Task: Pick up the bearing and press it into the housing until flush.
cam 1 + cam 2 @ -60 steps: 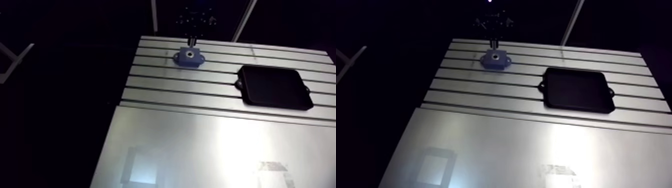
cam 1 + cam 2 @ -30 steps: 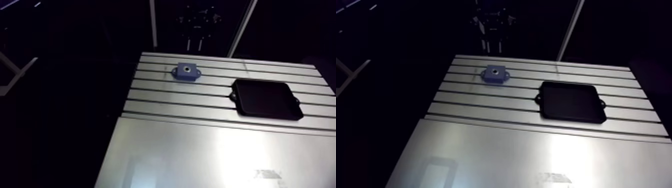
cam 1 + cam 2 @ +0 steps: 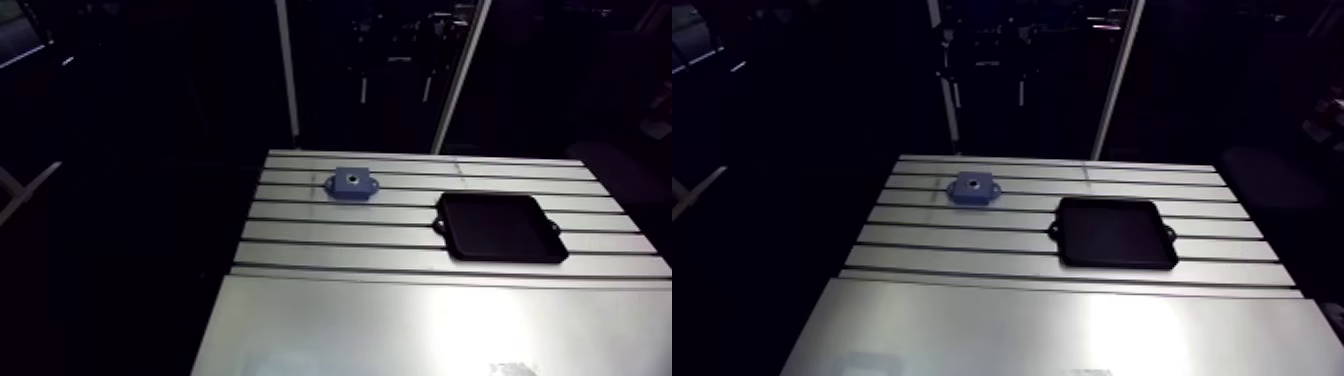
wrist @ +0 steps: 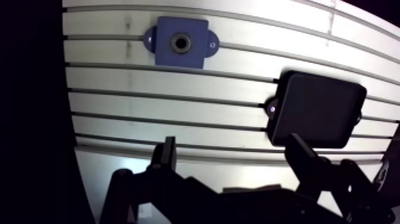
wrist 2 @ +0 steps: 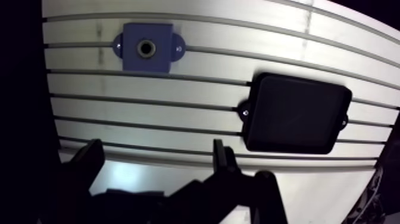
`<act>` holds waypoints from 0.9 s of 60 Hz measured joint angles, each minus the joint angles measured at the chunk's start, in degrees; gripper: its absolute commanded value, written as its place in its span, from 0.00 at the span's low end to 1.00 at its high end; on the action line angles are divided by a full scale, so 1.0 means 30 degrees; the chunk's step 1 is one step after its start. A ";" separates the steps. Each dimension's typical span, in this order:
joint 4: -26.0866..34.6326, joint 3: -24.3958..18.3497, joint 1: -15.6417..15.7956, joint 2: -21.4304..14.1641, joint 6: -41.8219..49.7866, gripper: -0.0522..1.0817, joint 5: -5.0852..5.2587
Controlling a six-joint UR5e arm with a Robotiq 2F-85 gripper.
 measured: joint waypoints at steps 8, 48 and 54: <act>0.0668 -0.0046 -0.0320 -0.0738 -0.0283 0.05 -0.0069; 0.2028 0.0487 -0.1586 -0.3936 -0.0930 0.05 -0.0054; 0.1992 0.0520 -0.1613 -0.4027 -0.0896 0.05 -0.0002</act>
